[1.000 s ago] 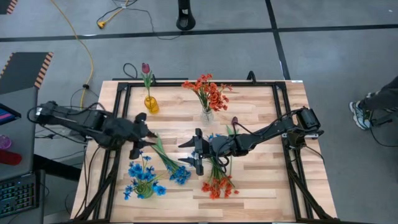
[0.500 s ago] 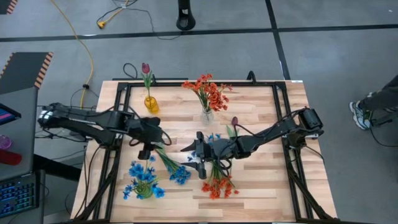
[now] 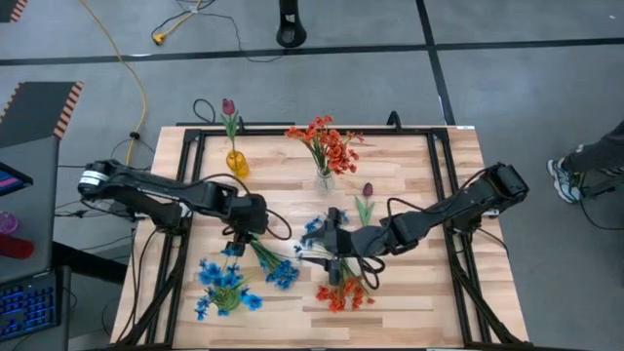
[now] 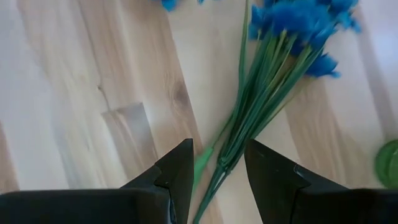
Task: Sort flowers into vase by color
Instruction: Put the left blue flowers into the green vase
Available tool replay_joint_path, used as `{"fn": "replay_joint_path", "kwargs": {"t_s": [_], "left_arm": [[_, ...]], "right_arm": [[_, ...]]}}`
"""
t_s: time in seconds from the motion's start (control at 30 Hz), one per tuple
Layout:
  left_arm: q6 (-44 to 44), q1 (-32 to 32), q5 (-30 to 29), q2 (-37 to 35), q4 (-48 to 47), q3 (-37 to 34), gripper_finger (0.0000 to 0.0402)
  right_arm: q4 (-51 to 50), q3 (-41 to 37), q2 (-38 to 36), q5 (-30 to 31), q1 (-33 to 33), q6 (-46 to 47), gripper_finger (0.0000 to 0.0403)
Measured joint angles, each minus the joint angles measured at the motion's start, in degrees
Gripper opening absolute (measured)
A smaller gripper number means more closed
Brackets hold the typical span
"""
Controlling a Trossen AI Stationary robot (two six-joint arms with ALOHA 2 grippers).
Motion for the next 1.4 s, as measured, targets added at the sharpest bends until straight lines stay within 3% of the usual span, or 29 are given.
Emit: {"fn": "replay_joint_path", "kwargs": {"t_s": [0.5, 0.87, 1.4], "left_arm": [[2.29, 0.02, 1.78, 11.57, 1.09, 0.0, 0.0129], [1.93, -0.16, 5.57, 13.29, 4.82, -0.29, 0.013], [1.26, -4.68, 5.11, 18.07, 10.1, -0.55, 0.013]], "right_arm": [[-2.33, 0.0, -1.04, 2.41, 1.64, 0.0, 0.0276], [-2.83, 0.0, -1.02, 2.45, 1.62, 0.05, 0.0276], [-2.83, 0.0, -1.0, 2.36, 1.62, 0.13, 0.0276]]}}
